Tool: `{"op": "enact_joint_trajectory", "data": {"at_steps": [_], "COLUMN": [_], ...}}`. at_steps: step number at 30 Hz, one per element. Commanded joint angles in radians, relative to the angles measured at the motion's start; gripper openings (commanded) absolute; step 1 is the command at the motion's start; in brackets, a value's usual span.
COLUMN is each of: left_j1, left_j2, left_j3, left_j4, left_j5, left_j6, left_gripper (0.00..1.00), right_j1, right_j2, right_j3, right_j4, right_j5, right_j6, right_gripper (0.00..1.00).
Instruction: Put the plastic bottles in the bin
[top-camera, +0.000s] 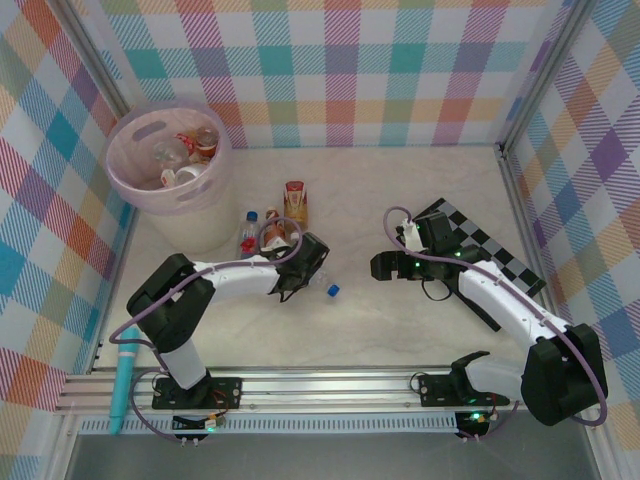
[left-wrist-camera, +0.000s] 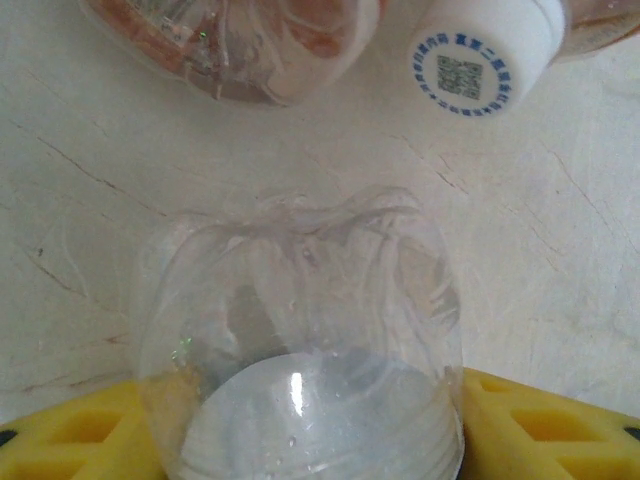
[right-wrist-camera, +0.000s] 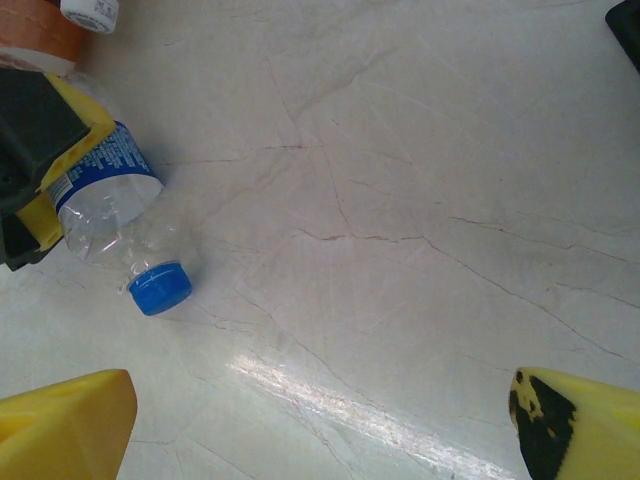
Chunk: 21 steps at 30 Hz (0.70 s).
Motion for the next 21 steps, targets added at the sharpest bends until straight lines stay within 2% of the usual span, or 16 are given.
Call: {"op": "enact_joint_trajectory", "data": {"at_steps": [1, 8, 11, 16, 21], "left_j1": [-0.017, -0.025, -0.032, -0.033, -0.033], "left_j2": [-0.047, -0.077, -0.088, -0.109, -0.155], "left_j3": [0.049, 0.072, 0.108, 0.214, 0.318], "left_j4": [-0.071, -0.090, -0.148, -0.227, -0.316], "left_j5": [-0.043, -0.047, -0.052, -0.015, -0.012], "left_j6": [0.021, 0.055, 0.101, 0.269, 0.460], "left_gripper": [0.60, 0.60, 0.60, 0.59, 0.54], "right_j1": [0.005, 0.005, 0.005, 0.005, 0.005], "right_j2": [0.005, 0.011, 0.005, 0.010, 0.009], "right_j3": [-0.013, 0.014, 0.020, 0.023, 0.028], "right_j4": [0.022, 0.004, -0.005, -0.008, -0.004], "right_j5": [-0.014, -0.008, -0.005, -0.002, -0.006], "right_j6": [0.003, -0.004, -0.004, -0.007, -0.008], "right_gripper": [0.96, 0.96, 0.96, 0.96, 0.96]}}
